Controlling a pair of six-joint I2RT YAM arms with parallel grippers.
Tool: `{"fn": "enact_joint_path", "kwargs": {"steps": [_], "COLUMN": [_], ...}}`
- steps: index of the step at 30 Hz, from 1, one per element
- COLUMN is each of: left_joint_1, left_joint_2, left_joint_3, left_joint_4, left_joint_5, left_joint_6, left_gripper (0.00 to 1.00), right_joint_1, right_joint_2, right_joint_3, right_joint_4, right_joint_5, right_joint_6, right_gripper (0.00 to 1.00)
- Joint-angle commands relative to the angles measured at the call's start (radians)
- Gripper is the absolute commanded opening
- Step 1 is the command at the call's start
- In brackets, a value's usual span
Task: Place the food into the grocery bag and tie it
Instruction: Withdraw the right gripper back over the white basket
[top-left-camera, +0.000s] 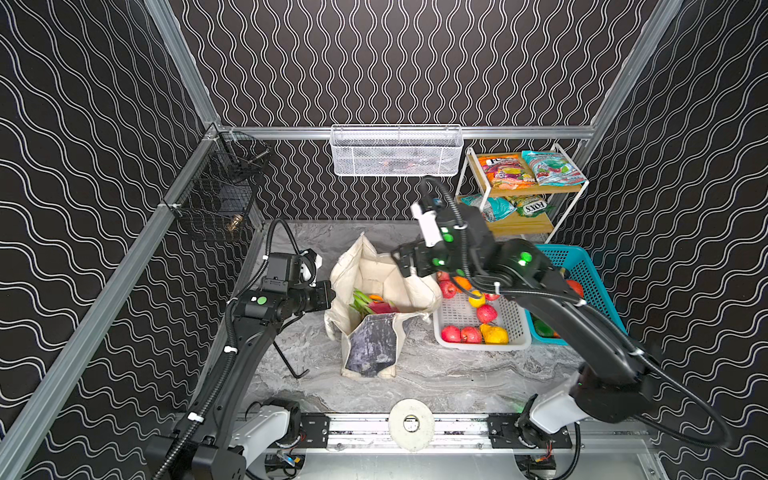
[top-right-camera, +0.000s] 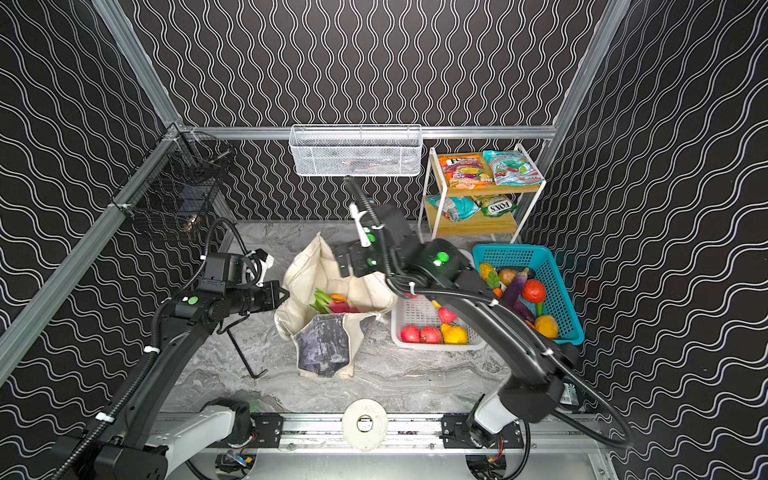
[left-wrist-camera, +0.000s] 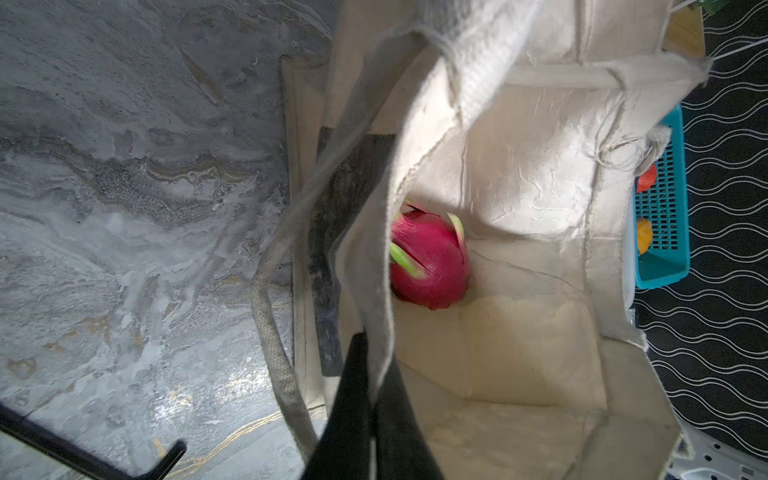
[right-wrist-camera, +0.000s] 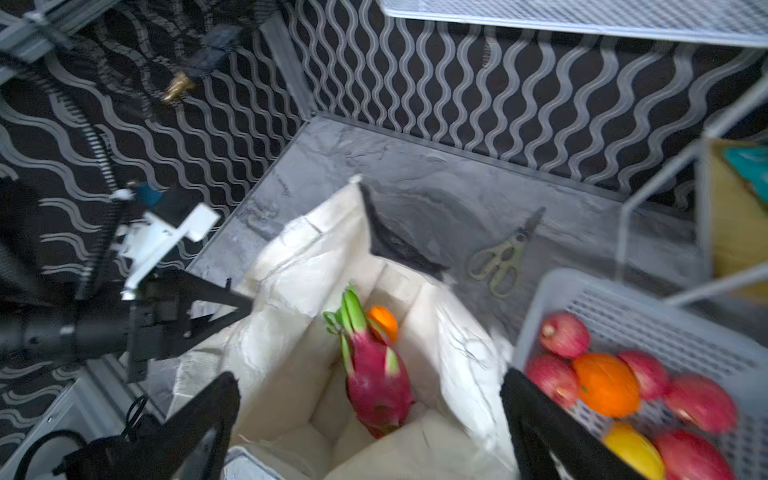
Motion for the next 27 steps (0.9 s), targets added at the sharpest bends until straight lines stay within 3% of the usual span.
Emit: {"fn": "enact_joint_path", "kwargs": {"steps": [1,7,11,16,27], "left_joint_1": [-0.001,0.000,-0.001,0.000,-0.001], "left_joint_2": [0.001,0.028,0.041,0.016,0.029], "left_joint_3": [-0.008,0.004,0.033,0.016,0.028], "left_joint_4": [0.006,0.006,-0.024,-0.031,-0.070], "left_joint_5": [0.022,0.045,0.009,0.006,-0.005], "left_joint_6": [-0.011,-0.014,0.014,0.004,0.014], "left_gripper": [0.00,0.00,0.00,0.00,0.00], "right_joint_1": [-0.049,-0.164,-0.223,-0.325,-0.416], "right_joint_2": [-0.099,-0.276,-0.320,-0.278,-0.192], "right_joint_3": [-0.122,-0.366,-0.484,-0.567,-0.635], "right_joint_4": [-0.025,-0.059,-0.054,-0.011,0.122], "right_joint_5": [0.068,0.078,0.084,-0.001,-0.071], "right_joint_6": [0.118,0.244,0.251,0.263,0.258], "right_gripper": [0.99,0.99,0.99,0.99,0.99]}}
